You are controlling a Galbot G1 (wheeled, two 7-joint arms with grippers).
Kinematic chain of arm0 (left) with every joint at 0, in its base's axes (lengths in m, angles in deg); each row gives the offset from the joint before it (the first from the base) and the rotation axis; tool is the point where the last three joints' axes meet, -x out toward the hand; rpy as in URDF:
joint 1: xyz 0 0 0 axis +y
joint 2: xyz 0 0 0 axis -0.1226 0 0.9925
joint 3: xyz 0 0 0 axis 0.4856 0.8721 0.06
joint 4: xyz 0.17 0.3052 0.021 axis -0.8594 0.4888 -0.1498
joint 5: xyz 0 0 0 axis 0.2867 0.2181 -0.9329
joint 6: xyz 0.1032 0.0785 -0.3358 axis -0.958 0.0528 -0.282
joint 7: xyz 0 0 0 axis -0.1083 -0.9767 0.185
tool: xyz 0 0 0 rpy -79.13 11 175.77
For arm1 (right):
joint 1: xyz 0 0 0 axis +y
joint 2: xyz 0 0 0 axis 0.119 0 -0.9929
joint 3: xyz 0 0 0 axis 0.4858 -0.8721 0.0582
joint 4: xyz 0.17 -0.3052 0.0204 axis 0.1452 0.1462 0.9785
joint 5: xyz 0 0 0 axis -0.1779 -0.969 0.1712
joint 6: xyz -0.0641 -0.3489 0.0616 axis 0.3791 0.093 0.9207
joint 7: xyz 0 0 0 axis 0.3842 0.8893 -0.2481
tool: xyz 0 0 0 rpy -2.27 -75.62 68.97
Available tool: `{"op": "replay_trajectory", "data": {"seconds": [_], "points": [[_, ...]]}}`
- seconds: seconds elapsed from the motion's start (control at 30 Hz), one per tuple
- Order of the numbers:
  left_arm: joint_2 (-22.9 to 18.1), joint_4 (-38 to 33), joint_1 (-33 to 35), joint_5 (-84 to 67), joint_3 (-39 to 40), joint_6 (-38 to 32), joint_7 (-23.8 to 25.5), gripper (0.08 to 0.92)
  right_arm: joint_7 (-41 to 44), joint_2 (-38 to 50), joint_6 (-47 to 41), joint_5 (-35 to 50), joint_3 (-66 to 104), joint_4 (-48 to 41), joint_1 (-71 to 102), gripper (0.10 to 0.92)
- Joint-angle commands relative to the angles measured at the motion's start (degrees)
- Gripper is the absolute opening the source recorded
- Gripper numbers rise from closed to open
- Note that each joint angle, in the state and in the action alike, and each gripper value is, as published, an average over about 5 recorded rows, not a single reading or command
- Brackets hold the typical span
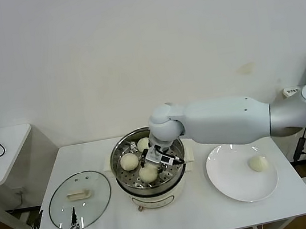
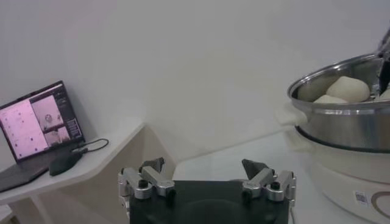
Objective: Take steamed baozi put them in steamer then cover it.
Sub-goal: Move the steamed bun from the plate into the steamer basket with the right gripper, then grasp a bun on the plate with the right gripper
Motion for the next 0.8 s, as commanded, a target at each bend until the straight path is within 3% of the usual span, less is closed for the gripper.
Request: {"op": "replay_trajectory", "data": {"seconds": [0.03,0.23,0.47,0.8], "points": [[-0.01,-0.03,0.08,0.03,0.00,-0.02,0.00,0.823,0.52,-0.39,1.67,-0.57,-0.38,0.25,-0.30,0.689],[0.24,-0.17,0.17,0.05,-0.13,-0.11,-0.03,0.823,0.46,1.50,1.42,1.71,1.74,0.44,-2.75,0.813],[1.15,-0.52,0.12,-0.05,-0.49,-0.13,0.00,0.823,3.01,8.82,-3.52,6.70,6.84,1.89,-5.15,0.823],[2.93,-0.76,-0.45,-0.22,0.34,-0.05,0.10,0.823,6.03,30.95,-18.29,12.02,10.52,10.67,-3.05,0.823]]}}
